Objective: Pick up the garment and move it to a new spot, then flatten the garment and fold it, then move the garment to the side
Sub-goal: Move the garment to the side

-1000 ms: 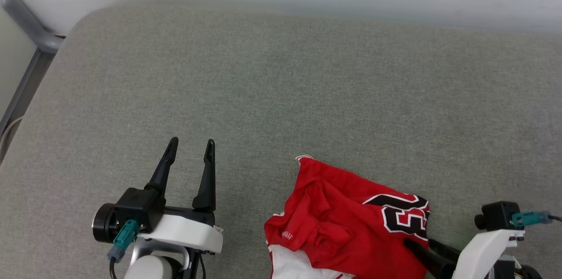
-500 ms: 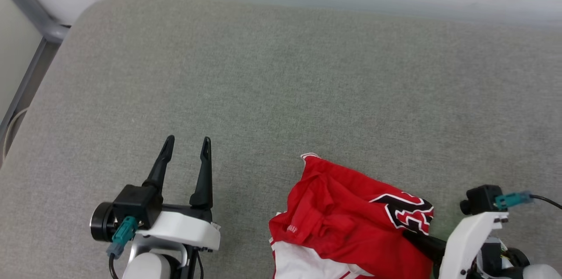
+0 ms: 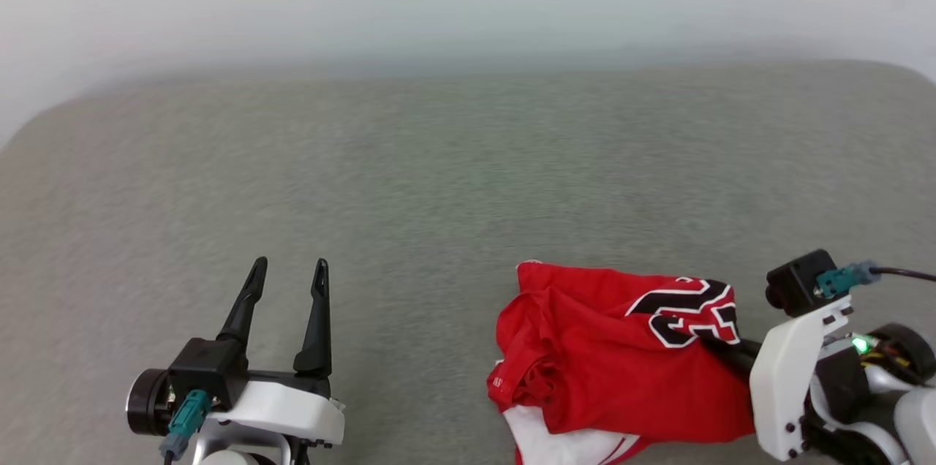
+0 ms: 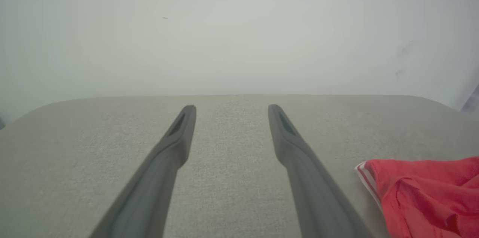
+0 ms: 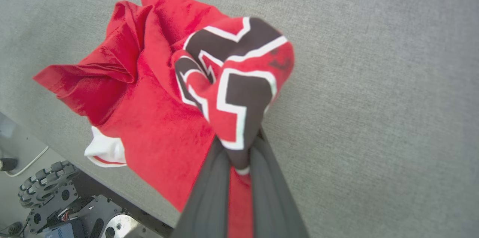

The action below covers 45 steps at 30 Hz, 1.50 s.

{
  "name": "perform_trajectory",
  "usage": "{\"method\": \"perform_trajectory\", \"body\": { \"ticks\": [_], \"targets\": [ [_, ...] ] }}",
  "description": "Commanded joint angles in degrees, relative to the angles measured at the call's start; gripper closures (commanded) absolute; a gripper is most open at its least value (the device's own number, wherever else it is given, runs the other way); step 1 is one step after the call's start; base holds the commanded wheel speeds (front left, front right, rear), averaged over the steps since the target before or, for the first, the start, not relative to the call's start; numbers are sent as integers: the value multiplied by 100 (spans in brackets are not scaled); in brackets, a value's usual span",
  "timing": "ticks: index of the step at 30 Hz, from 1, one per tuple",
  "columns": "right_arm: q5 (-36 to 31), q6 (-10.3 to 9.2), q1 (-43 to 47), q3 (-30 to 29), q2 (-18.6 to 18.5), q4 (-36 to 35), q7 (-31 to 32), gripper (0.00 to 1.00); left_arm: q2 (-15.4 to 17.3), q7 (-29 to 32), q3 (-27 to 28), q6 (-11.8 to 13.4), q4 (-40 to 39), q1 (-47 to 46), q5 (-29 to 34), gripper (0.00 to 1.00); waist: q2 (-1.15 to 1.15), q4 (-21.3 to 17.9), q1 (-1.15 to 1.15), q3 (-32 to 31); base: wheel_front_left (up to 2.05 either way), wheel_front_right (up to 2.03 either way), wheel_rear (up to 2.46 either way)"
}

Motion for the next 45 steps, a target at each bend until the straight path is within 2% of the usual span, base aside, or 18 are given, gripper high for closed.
{"method": "perform_trajectory", "body": {
  "ticks": [1, 8, 13, 17, 21, 26, 33, 35, 40, 41, 42, 43, 45],
  "targets": [
    [-93, -5, -171, 64, -191, -183, 129, 100, -2, -24, 13, 6, -57, 57, 23, 0, 0, -659, 0, -153, 0, 0, 0],
    [-180, -5, -652, 125, -601, -462, 486, 100, 12, -18, 40, -23, -215, -108, 84, 0, 0, -1634, 0, 142, 0, 0, 0],
    [-263, -5, -1129, 80, -710, -306, 362, 100, 124, -18, -6, -58, -359, -319, 184, 0, 0, -2163, 0, 588, 0, 0, 0],
    [-335, -6, -1614, -19, -774, 21, 40, 100, 266, 16, -81, -109, -511, -643, 292, 0, 0, -2395, 0, 1121, 0, 0, 0],
    [-399, -6, -1982, -161, -863, 437, -324, 100, 390, 127, -192, -160, -693, -967, 389, 0, 0, -2441, 0, 1547, 0, 0, 0],
    [-547, -6, -2570, -507, -941, 1334, -949, 100, 570, 341, -354, -226, -1044, -1494, 517, 0, 0, -2353, 0, 2184, 0, 0, 0],
    [-890, -7, -3378, -1438, -1074, 2759, -1865, 100, 805, 669, -597, -290, -1539, -2133, 653, 0, 0, -2048, 0, 3007, 0, 0, 0],
    [-949, -6, -3446, -1565, -1063, 2951, -1968, 100, 835, 699, -621, -298, -1583, -2190, 670, 0, 0, -2013, 0, 3083, 0, 0, 0],
    [-1174, -6, -3731, -2253, -907, 3758, -2678, 100, 887, 751, -729, -316, -1678, -2347, 664, 0, 0, -1851, 0, 3313, 0, 0, 0],
    [-1221, -6, -3759, -2337, -855, 3907, -2861, 84, 888, 748, -735, -314, -1674, -2351, 656, 0, 0, -1834, 0, 3329, 0, 0, 0],
    [-1281, -6, -3771, -2411, -813, 4058, -3040, 52, 885, 742, -737, -308, -1662, -2350, 644, 0, 0, -1818, 0, 3342, 0, 0, 0],
    [-1383, -6, -3803, -2491, -805, 4171, -3277, 0, 886, 730, -738, -301, -1647, -2344, 632, 0, 0, -1806, 0, 3343, 0, 0, 0],
    [-1570, -6, -3831, -2634, -748, 4427, -3622, 0, 887, 699, -742, -280, -1611, -2308, 620, 0, 0, -1793, 0, 3315, 0, 0, 0]
  ]
}}
